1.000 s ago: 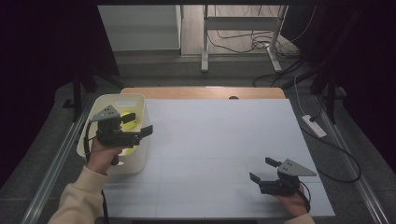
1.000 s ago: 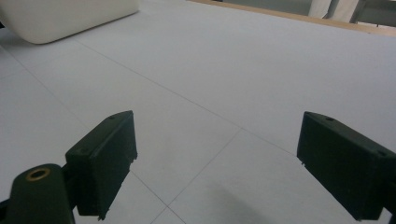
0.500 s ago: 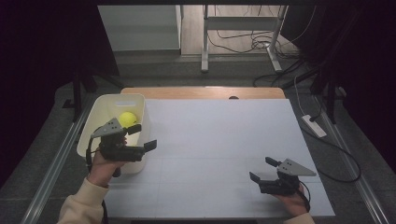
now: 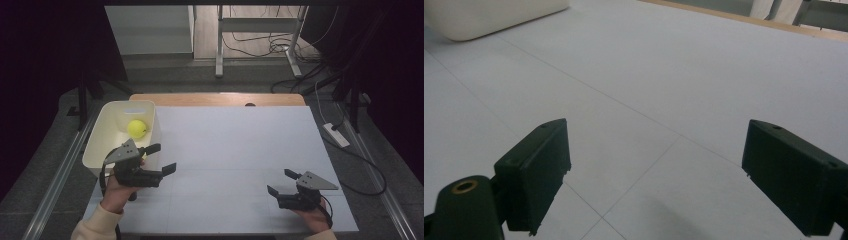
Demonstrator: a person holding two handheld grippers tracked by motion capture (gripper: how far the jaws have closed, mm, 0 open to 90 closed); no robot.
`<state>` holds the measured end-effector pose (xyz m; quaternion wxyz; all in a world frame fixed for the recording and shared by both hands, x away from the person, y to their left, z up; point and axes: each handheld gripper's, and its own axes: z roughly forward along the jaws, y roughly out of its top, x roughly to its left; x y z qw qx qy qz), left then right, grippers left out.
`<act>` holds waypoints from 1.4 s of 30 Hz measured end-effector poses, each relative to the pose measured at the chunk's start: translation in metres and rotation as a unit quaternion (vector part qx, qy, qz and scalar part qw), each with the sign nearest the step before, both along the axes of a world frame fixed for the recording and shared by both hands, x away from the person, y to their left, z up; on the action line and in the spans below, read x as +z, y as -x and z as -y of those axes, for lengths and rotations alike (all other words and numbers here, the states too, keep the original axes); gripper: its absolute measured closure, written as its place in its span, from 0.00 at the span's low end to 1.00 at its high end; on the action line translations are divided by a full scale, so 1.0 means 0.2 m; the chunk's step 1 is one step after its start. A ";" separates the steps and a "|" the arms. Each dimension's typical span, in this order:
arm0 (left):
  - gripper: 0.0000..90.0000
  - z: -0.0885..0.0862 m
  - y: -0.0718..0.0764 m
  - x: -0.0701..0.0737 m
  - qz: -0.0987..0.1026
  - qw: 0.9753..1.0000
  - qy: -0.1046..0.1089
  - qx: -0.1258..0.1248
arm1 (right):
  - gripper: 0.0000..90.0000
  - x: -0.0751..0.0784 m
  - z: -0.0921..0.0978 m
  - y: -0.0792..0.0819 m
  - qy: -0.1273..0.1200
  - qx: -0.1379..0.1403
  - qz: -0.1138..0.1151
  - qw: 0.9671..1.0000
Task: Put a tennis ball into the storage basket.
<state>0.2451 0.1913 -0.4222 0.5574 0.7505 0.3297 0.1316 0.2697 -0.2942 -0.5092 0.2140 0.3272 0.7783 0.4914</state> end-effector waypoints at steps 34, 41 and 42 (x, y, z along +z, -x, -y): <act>0.11 0.09 0.04 -0.47 -0.069 0.996 -0.054 -0.011 | 0.13 -0.02 0.01 0.00 0.001 0.012 -0.010 1.000; 0.10 0.08 0.02 -0.49 -0.070 0.996 -0.054 -0.007 | 0.13 -0.02 0.01 0.00 0.000 0.018 -0.012 1.000; 0.10 0.08 0.02 -0.49 -0.069 0.996 -0.053 -0.007 | 0.13 -0.02 0.01 0.01 0.000 0.020 -0.013 1.000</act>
